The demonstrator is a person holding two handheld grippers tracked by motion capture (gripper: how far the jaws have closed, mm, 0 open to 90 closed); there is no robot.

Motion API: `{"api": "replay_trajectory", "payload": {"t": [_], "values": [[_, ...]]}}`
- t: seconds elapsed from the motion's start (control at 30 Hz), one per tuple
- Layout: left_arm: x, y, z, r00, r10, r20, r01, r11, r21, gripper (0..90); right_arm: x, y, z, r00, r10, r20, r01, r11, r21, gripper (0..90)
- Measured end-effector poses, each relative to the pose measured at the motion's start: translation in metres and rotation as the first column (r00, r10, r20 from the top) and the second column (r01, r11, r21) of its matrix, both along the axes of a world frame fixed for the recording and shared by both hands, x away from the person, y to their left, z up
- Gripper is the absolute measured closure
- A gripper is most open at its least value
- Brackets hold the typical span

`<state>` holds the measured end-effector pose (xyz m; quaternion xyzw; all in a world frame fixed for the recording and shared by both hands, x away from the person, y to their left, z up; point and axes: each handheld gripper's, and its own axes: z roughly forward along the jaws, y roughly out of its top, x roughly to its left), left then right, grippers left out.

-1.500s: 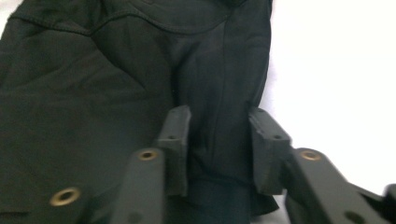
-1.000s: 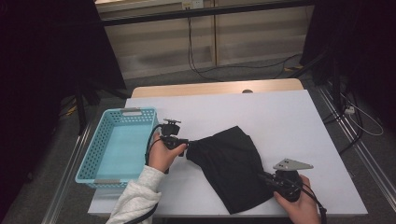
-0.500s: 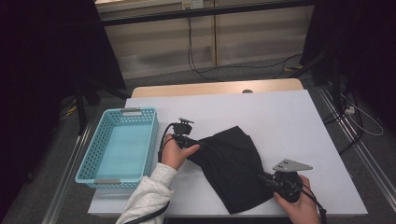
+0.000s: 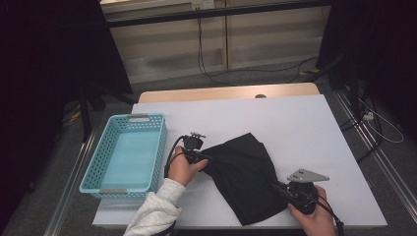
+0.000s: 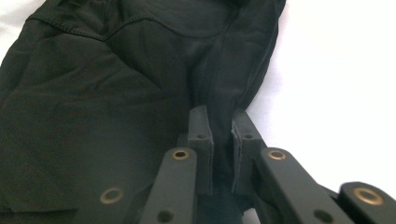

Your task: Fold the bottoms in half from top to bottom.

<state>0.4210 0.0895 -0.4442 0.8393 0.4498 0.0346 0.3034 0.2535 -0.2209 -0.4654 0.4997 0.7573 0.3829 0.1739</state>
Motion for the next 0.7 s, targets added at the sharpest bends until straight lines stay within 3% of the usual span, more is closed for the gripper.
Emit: {"api": "replay_trajectory", "payload": {"t": [0.17, 0.23, 0.37, 0.43, 0.53, 0.6, 0.7], "values": [[0.001, 0.001, 0.001, 0.9988, -0.013, -0.047, 0.013, 0.9999, 0.000, 75.9, 0.000, 0.000, 0.000, 1.0000, -0.004, 0.002, 0.004, 1.0000, 0.001, 81.3], [0.003, 0.000, 0.003, 0.9957, -0.041, -0.083, 0.042, 0.9991, 0.010, 82.1, -0.001, 0.001, 0.000, 1.0000, -0.006, 0.005, 0.006, 1.0000, -0.001, 81.3], [0.010, -0.002, 0.010, 0.9889, -0.054, -0.138, 0.063, 0.9962, 0.060, 83.9, -0.001, -0.001, -0.001, 1.0000, -0.002, 0.008, 0.002, 0.9999, 0.013, 81.6], [0.015, -0.001, 0.013, 0.9828, -0.056, -0.176, 0.068, 0.9956, 0.065, 84.3, 0.000, -0.003, -0.001, 1.0000, -0.006, -0.002, 0.006, 0.9994, 0.035, 81.8], [0.021, 0.001, 0.023, 0.9775, -0.064, -0.201, 0.078, 0.9951, 0.061, 84.6, -0.001, -0.003, 0.001, 0.9999, -0.010, 0.003, 0.010, 0.9995, 0.030, 82.2], [0.024, 0.001, 0.030, 0.9785, -0.072, -0.193, 0.087, 0.9934, 0.075, 84.7, -0.002, -0.002, 0.002, 0.9999, -0.014, 0.010, 0.014, 0.9995, 0.028, 82.4], [0.027, 0.002, 0.040, 0.9791, -0.075, -0.189, 0.091, 0.9926, 0.080, 84.8, -0.003, -0.002, 0.003, 0.9999, -0.012, 0.003, 0.012, 0.9979, 0.063, 82.5]]}}
